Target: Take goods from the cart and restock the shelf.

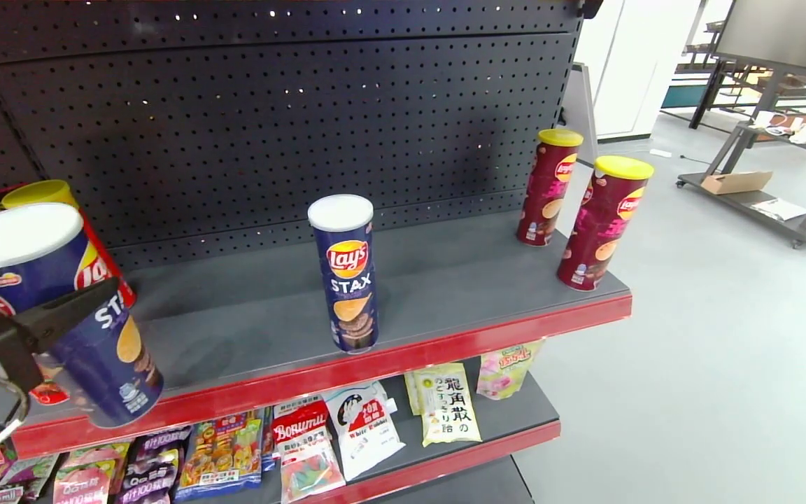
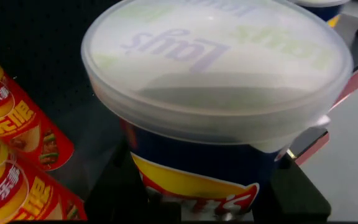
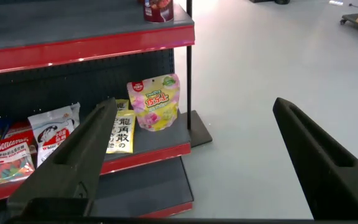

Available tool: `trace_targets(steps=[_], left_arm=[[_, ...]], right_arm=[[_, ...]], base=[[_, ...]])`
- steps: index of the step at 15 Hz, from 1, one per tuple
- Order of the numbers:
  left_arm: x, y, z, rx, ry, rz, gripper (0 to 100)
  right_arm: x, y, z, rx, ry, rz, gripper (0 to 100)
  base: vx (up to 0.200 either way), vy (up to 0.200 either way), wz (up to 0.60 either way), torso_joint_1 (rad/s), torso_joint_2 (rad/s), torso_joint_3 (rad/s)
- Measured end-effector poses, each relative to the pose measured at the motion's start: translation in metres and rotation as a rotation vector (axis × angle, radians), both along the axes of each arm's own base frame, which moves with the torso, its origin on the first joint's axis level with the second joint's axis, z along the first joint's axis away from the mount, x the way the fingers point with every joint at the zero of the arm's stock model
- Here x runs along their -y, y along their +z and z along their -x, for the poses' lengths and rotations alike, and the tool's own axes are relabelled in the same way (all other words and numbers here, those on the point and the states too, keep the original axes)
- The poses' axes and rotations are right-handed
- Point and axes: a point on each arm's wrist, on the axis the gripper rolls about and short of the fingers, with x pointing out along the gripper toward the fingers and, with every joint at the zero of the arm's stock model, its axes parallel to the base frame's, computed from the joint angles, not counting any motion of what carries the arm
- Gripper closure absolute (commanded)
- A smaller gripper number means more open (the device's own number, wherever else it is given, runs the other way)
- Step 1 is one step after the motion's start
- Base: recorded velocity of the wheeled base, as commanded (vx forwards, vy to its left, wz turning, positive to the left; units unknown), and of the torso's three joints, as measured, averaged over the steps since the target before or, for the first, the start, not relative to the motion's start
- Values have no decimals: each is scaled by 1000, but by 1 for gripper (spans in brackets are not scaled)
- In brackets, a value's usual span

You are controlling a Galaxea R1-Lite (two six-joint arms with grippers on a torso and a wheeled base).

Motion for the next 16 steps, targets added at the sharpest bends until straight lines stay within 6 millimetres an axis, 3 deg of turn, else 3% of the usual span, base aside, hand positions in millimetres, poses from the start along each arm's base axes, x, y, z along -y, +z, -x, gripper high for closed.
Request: trace_targets(steps=[4, 9, 12, 16], left_arm=[[11, 4, -54, -16, -52, 4, 100], [24, 12, -141, 19, -85, 8, 100], [45, 12, -188, 48, -123, 40, 100], [75, 2, -230, 34, -103, 106, 100]], right_arm=[[0, 0, 0, 0, 0, 0, 0], [0, 0, 0, 0, 0, 0, 0], [0, 0, 0, 0, 0, 0, 0], [0, 0, 0, 0, 0, 0, 0]], base=[[0, 0, 0, 0, 0, 0], [0, 0, 0, 0, 0, 0], [0, 0, 0, 0, 0, 0], [0, 0, 0, 0, 0, 0]])
